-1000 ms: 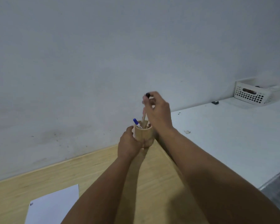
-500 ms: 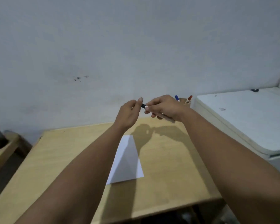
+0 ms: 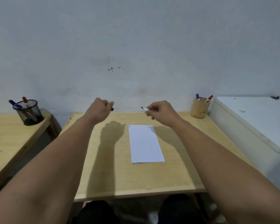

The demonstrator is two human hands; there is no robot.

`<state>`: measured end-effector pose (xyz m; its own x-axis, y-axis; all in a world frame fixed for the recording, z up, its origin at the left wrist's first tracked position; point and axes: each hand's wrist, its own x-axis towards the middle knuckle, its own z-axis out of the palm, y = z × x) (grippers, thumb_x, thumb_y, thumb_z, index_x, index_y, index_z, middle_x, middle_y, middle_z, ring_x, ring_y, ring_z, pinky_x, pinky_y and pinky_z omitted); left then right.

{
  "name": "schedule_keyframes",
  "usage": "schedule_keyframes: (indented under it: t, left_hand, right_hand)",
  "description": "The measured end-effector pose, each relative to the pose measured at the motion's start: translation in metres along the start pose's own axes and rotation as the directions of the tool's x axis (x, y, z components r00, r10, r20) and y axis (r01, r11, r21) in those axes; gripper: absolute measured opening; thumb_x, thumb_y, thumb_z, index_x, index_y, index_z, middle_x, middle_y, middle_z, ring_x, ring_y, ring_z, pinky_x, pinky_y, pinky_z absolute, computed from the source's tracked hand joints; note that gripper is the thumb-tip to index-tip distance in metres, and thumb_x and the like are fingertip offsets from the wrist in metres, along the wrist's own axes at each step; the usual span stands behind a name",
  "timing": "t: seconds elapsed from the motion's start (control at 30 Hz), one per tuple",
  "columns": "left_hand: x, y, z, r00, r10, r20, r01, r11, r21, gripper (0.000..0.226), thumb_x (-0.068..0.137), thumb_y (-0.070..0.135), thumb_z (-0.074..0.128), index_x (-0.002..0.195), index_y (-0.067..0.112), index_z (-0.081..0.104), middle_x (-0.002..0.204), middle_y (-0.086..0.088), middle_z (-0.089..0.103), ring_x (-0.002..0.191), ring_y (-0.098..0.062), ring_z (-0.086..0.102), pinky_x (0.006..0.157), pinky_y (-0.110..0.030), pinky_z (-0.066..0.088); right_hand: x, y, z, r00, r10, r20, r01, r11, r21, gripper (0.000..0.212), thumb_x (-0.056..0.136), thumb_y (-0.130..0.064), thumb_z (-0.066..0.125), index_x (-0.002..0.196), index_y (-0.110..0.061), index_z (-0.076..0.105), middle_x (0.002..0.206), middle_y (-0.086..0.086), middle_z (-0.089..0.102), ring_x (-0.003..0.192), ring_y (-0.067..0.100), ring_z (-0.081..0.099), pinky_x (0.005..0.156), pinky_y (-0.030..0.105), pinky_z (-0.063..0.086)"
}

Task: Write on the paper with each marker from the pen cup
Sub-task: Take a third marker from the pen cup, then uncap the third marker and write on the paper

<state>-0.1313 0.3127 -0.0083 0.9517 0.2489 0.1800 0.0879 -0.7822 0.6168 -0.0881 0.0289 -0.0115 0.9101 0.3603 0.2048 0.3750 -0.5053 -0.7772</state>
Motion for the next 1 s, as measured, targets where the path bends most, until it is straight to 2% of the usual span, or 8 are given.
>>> schedule_keyframes:
  t: [0.17,0.4,0.47,0.57,0.67,0.77,0.87,1.0]
  left_hand:
    - [-0.018,-0.046,0.04,0.988,-0.024,0.152,-0.045,0.899,0.435,0.045,0.107,0.046,0.04,0.118,0.007,0.059,0.125,-0.018,0.048,0.117,-0.04,0.049,0.093,-0.054,0.049]
    - [-0.019,-0.051,0.09,0.985,0.126,0.116,-0.168,0.843,0.51,0.039,0.103,0.046,0.046,0.117,0.011,0.056,0.122,-0.013,0.053,0.109,-0.037,0.053,0.084,-0.045,0.048]
    - [-0.016,-0.053,0.092,0.982,0.16,0.096,-0.186,0.846,0.5,0.039,0.102,0.046,0.048,0.116,0.011,0.057,0.12,-0.013,0.055,0.105,-0.037,0.055,0.082,-0.044,0.047]
    - [-0.018,-0.058,0.095,0.98,0.183,0.076,-0.196,0.838,0.509,0.048,0.098,0.055,0.042,0.116,0.013,0.058,0.118,-0.011,0.058,0.103,-0.035,0.056,0.08,-0.044,0.05]
    - [-0.029,-0.055,0.093,0.982,0.176,-0.068,-0.128,0.889,0.44,0.053,0.091,0.06,0.05,0.118,0.015,0.058,0.116,-0.009,0.057,0.101,-0.034,0.056,0.077,-0.045,0.052]
    - [-0.056,-0.045,0.094,0.92,0.352,-0.173,-0.271,0.889,0.368,0.045,0.088,0.053,0.064,0.115,0.017,0.062,0.116,-0.005,0.059,0.101,-0.031,0.054,0.078,-0.043,0.048]
    - [-0.085,-0.036,0.095,0.875,0.482,-0.041,-0.457,0.852,0.254,0.047,0.09,0.056,0.06,0.119,0.019,0.066,0.125,0.0,0.06,0.111,-0.028,0.055,0.086,-0.044,0.048]
    - [-0.1,-0.036,0.096,0.891,0.432,0.139,-0.454,0.851,0.263,0.07,0.09,0.073,0.051,0.141,0.027,0.057,0.15,0.003,0.053,0.14,-0.022,0.044,0.104,-0.045,0.044]
  right_hand:
    - [0.005,0.016,0.001,0.972,0.227,-0.066,-0.18,0.893,0.413,0.008,0.108,-0.008,0.058,0.11,-0.016,0.057,0.095,0.016,0.071,0.062,0.023,0.062,0.055,0.03,0.055]
    - [0.028,0.017,0.027,0.912,0.353,0.208,-0.328,0.326,0.887,0.032,0.102,-0.002,0.047,0.116,-0.007,0.075,0.103,0.018,0.077,0.084,0.033,0.079,0.071,0.039,0.066]
    - [0.035,0.018,0.037,0.92,0.331,0.21,-0.309,0.282,0.908,0.025,0.102,0.0,0.055,0.118,-0.008,0.073,0.098,0.014,0.077,0.084,0.029,0.08,0.07,0.036,0.065]
    - [0.041,0.022,0.055,0.922,0.338,0.186,-0.314,0.379,0.87,0.015,0.101,-0.012,0.07,0.116,-0.009,0.069,0.083,0.007,0.073,0.07,0.021,0.077,0.061,0.029,0.061]
    - [0.046,0.025,0.07,0.904,0.42,0.077,-0.345,0.612,0.712,0.03,0.102,-0.044,0.068,0.098,-0.015,0.072,0.067,0.0,0.065,0.053,0.015,0.064,0.05,0.023,0.046]
    - [0.05,0.03,0.084,0.902,0.432,-0.015,-0.335,0.72,0.607,0.03,0.101,-0.034,0.062,0.095,-0.008,0.076,0.064,0.004,0.068,0.048,0.016,0.057,0.052,0.025,0.041]
    - [0.048,0.033,0.1,0.902,0.431,-0.041,-0.33,0.746,0.578,0.022,0.09,-0.027,0.068,0.089,-0.007,0.077,0.071,0.007,0.073,0.054,0.021,0.062,0.056,0.03,0.047]
    - [0.049,0.04,0.119,0.904,0.406,-0.138,-0.279,0.802,0.529,0.041,0.094,-0.046,0.074,0.063,-0.02,0.07,0.057,0.0,0.065,0.049,0.018,0.058,0.051,0.028,0.046]
